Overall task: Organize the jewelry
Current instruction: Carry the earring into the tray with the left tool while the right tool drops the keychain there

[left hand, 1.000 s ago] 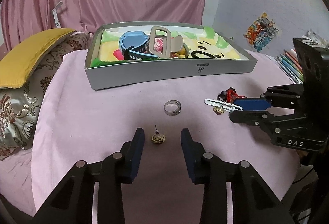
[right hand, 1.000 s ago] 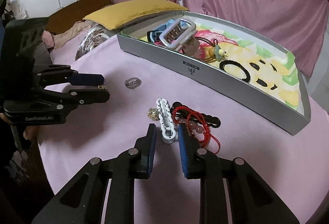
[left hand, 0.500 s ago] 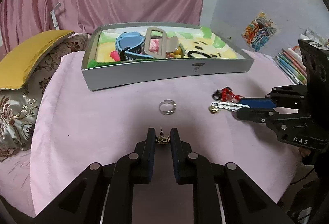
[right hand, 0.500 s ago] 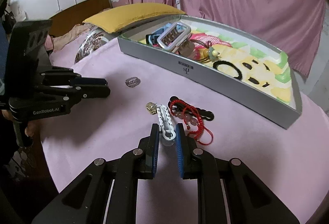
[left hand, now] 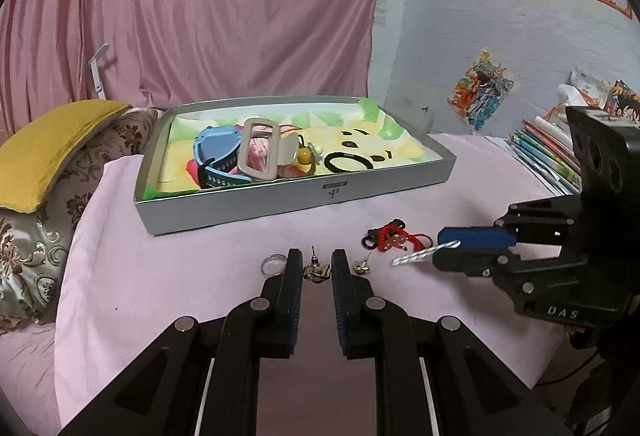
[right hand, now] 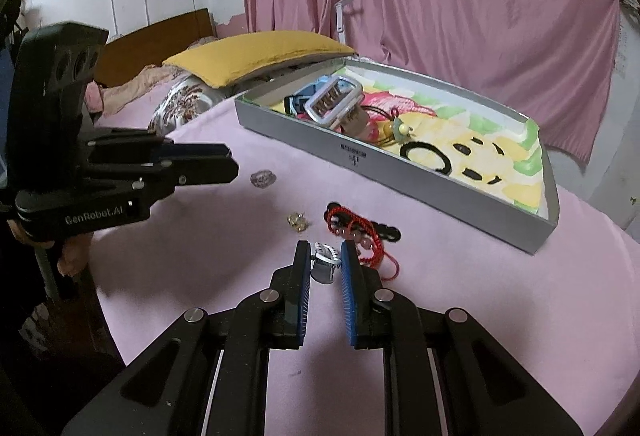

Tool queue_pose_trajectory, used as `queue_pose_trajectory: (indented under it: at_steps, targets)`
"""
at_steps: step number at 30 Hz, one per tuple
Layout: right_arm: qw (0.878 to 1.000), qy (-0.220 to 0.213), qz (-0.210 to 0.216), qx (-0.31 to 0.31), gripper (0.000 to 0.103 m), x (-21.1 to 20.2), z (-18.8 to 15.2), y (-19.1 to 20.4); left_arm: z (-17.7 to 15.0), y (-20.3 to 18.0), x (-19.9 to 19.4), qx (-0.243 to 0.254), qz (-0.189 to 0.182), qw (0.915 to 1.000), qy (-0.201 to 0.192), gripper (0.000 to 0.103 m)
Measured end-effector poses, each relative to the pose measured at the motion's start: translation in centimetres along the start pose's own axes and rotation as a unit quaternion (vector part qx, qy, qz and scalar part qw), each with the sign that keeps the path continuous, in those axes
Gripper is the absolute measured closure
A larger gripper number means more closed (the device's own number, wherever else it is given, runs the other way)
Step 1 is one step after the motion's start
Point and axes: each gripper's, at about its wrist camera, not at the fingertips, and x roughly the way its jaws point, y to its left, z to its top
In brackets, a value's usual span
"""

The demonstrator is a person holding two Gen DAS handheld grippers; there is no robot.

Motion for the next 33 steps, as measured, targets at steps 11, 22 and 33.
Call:
queue_pose_trajectory:
  at_steps: [11, 22, 33]
  targets:
    - [0.996, -0.079, -0.047, -0.009, 0.09, -2.7, 1.6, -0.2, 1.2, 0.0, -0.5, -0.017, 0.003, 0.9986, -0.049, 0.089]
    - [0.967, -0.217, -0.136, 0.006, 0.09, -4.7, 5.3, -1.8, 6.2, -1.1, 0.5, -0.009, 0.051, 0.984, -0.171, 0.089]
    - [0.949, -0.258, -0.177, 0.043, 0.09, -3.1, 7.3, -4.9, 9.1, -1.3, 3.7, -0.005, 0.082, 0.9726, -0.217, 0.089]
